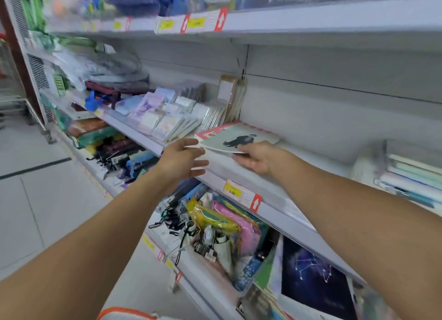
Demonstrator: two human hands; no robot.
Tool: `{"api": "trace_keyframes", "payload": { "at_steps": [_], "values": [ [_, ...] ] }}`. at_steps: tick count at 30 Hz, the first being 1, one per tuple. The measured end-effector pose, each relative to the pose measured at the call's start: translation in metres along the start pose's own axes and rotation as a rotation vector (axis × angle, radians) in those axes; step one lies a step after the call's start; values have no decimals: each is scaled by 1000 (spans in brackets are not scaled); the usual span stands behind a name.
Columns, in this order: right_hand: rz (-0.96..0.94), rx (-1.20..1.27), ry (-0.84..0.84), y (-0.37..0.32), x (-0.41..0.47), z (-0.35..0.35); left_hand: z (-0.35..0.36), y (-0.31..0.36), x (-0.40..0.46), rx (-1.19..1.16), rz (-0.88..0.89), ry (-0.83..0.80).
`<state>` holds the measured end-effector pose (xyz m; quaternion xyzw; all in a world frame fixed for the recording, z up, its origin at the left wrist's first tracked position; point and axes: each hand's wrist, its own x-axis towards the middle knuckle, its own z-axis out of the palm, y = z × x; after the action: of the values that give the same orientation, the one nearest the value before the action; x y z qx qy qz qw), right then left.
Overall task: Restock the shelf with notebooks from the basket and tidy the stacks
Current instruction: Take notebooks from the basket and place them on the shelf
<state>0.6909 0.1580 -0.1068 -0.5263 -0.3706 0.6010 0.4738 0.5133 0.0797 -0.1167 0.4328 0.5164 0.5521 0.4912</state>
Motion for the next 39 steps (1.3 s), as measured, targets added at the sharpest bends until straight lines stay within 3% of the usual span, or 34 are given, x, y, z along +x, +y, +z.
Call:
{"api": "trace_keyframes", "payload": {
  "at_steps": [4,9,18,26,29,34,39],
  "values": [
    [-57,-501,26,11,23,-4,2,-11,16,46,-16,11],
    [-142,-745,133,11,40,2,3,-19,24,73,-25,15],
    [-114,-787,143,9,45,6,-10,-31,27,110,-46,37],
    [-246,-998,221,15,44,7,-18,-37,22,151,-54,28],
    [-188,-989,219,9,47,7,-25,-28,33,337,99,92],
    [-241,-1221,302,10,59,1,-15,-9,74,718,337,187],
    [-344,-1121,275,35,84,-12,20,4,129,1019,50,68]
  ]
}}
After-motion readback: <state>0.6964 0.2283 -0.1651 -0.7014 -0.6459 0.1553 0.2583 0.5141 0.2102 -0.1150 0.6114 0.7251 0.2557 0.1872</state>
